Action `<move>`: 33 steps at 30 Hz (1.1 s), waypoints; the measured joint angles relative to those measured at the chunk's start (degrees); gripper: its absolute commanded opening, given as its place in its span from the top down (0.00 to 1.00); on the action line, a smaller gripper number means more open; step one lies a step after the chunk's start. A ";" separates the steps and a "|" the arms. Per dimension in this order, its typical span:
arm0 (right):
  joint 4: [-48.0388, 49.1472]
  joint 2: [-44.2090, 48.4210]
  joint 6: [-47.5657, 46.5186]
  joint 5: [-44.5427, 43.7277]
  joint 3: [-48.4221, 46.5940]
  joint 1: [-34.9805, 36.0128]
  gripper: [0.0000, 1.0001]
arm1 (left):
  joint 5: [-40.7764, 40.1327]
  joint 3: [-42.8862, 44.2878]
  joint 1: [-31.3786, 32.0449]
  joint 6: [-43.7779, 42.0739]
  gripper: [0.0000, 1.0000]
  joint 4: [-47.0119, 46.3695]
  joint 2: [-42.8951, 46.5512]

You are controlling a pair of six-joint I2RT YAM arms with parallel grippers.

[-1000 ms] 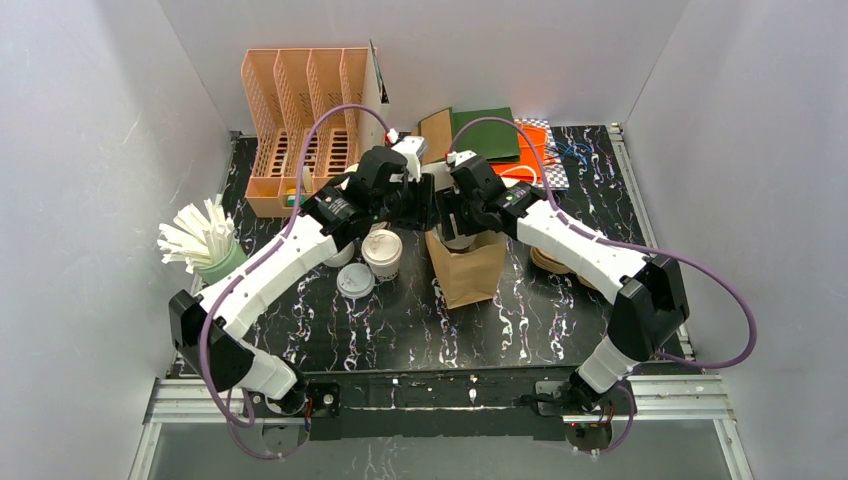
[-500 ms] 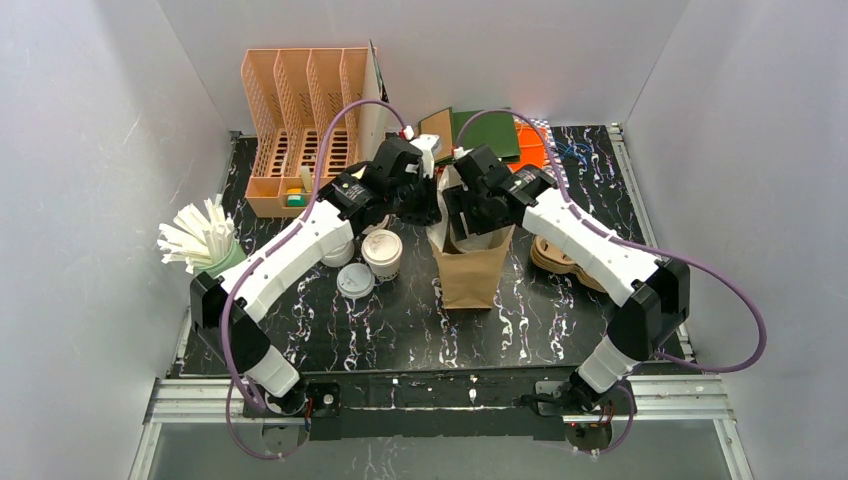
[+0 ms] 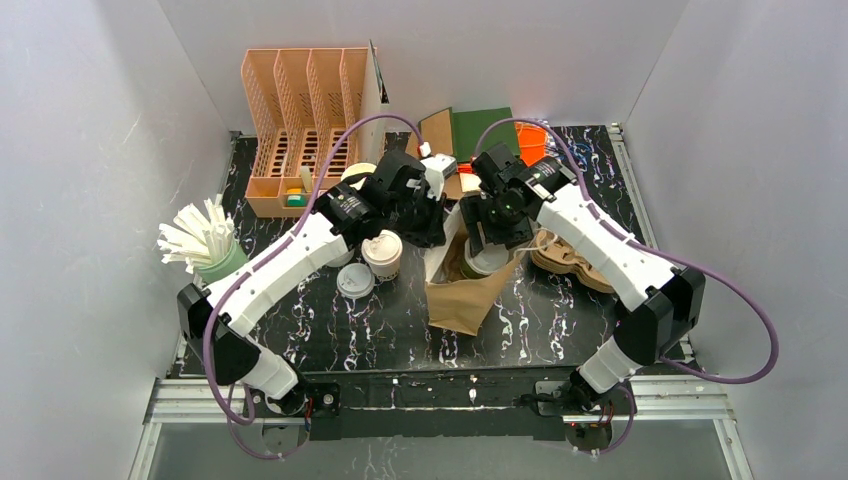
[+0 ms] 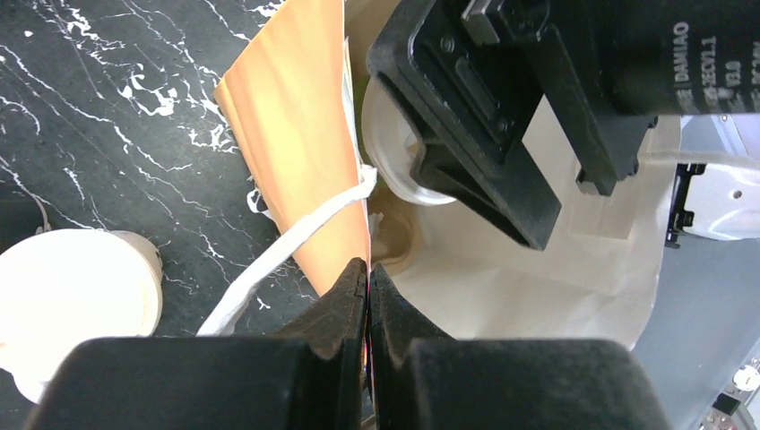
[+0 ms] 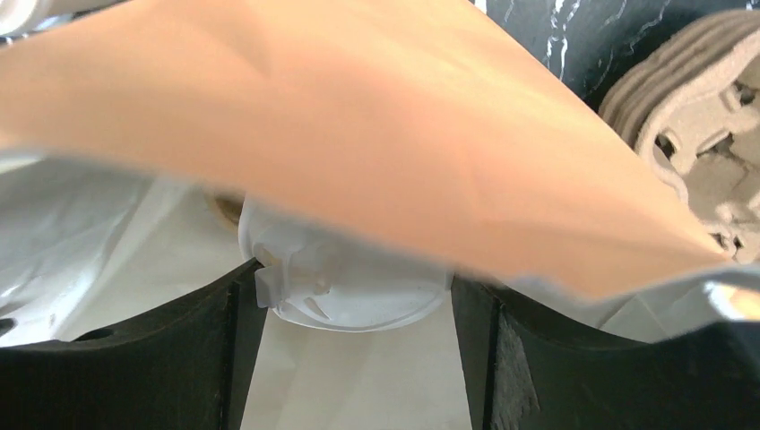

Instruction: Pack the takeout coffee

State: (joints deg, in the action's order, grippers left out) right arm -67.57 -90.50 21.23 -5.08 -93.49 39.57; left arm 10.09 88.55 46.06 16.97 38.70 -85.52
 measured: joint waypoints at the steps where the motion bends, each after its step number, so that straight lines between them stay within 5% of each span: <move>1: -0.02 0.44 0.04 0.15 0.70 -0.39 0.66 | 0.33 0.04 0.15 -0.15 1.00 -0.02 -0.02; 15: 9.40 2.38 -0.68 -6.49 10.45 -2.10 0.66 | 2.32 -2.21 0.26 3.74 1.00 -9.75 -2.89; 33: 16.00 -0.61 -1.70 -9.75 10.23 -2.86 0.66 | -0.59 -3.45 2.89 1.81 1.00 -15.15 -3.54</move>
State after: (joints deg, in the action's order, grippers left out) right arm -51.57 -91.11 19.53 -14.83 -83.26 36.71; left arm 9.50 85.10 48.95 18.79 23.55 -89.06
